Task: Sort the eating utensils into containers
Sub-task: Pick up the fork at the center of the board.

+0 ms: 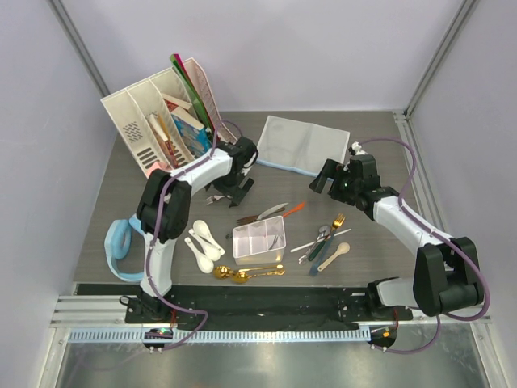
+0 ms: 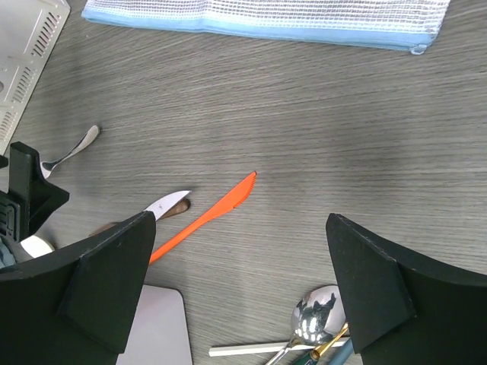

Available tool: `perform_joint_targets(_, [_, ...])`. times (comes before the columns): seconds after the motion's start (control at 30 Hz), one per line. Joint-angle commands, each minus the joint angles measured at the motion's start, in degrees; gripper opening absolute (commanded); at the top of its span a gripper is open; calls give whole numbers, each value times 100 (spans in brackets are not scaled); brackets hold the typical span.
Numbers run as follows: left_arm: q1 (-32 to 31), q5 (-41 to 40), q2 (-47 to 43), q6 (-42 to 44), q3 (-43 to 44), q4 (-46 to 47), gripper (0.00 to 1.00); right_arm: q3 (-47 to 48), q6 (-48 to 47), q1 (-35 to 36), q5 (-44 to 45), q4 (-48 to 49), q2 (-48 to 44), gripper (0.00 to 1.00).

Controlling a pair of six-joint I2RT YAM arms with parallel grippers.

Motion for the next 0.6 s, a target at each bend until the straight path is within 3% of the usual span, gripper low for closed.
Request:
perform_joint_targets(0.0, [-20, 262, -83, 499, -22, 397, 97, 104, 52, 5, -197, 146, 45, 100])
perform_joint_targets(0.2, [-29, 8, 233, 639, 206, 240, 98, 51, 17, 5, -276, 163, 19, 99])
perform_joint_targets(0.57, [15, 675, 699, 780, 180, 371, 98, -90, 44, -3, -276, 190, -122, 100])
